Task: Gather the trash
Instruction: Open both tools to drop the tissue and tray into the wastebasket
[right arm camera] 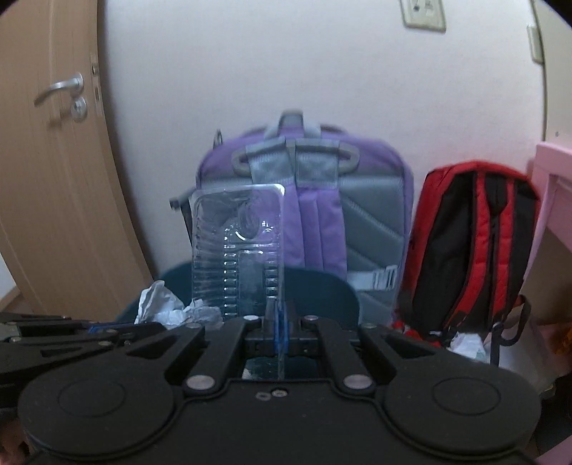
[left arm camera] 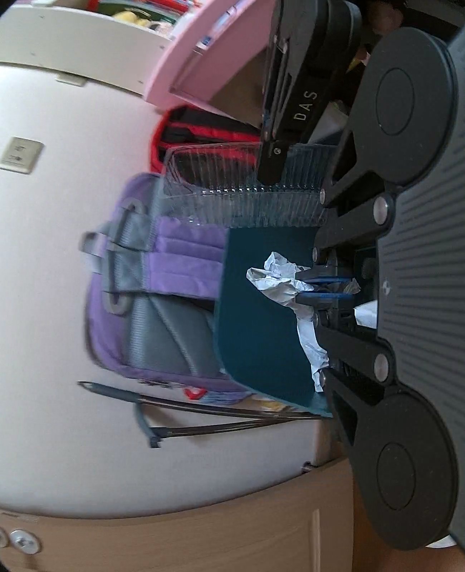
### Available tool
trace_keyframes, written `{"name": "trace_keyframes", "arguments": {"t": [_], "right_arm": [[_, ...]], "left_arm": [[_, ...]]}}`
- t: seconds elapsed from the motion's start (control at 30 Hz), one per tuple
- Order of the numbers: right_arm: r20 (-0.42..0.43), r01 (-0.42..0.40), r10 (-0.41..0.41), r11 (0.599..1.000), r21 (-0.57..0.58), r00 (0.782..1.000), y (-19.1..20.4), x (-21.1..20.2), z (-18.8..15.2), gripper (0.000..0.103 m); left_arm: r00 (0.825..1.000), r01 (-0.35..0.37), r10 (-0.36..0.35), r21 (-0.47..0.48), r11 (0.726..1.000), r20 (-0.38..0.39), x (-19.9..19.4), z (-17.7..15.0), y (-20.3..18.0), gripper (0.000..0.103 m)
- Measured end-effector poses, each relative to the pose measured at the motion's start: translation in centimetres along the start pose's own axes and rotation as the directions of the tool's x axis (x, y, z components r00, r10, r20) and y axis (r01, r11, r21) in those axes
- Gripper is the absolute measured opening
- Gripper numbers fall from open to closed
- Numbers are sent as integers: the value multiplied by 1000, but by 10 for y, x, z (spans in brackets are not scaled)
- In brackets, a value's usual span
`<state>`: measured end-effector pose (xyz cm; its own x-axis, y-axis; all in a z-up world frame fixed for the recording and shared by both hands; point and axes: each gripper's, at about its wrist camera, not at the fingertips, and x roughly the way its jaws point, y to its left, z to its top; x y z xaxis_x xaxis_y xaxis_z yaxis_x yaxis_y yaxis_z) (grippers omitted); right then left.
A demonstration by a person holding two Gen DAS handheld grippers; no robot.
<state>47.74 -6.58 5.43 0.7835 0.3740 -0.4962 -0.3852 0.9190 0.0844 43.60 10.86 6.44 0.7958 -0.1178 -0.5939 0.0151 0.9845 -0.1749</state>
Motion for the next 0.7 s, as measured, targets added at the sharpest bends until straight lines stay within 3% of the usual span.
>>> {"name": "trace_keyframes", "arguments": {"t": [0.23, 0.33, 0.5, 0.6, 0.7], "right_arm": [[-88, 8, -10, 999, -31, 996, 1, 24, -15, 4], [-94, 18, -21, 999, -40, 995, 2, 28, -19, 14], [-113, 19, -24, 999, -40, 993, 2, 28, -22, 18], [-114, 13, -16, 999, -35, 993, 1, 23, -22, 21], [-108, 7, -11, 999, -32, 994, 0, 13, -22, 26]], "left_arm": [[995, 1, 2, 26, 1000, -105, 35, -18, 7, 5], [992, -2, 6, 33, 999, -130, 43, -22, 7, 5], [990, -9, 14, 37, 999, -142, 45, -22, 4, 7], [990, -20, 26, 41, 999, -142, 43, -23, 2, 16], [992, -20, 26, 43, 999, -126, 35, -23, -1, 36]]}}
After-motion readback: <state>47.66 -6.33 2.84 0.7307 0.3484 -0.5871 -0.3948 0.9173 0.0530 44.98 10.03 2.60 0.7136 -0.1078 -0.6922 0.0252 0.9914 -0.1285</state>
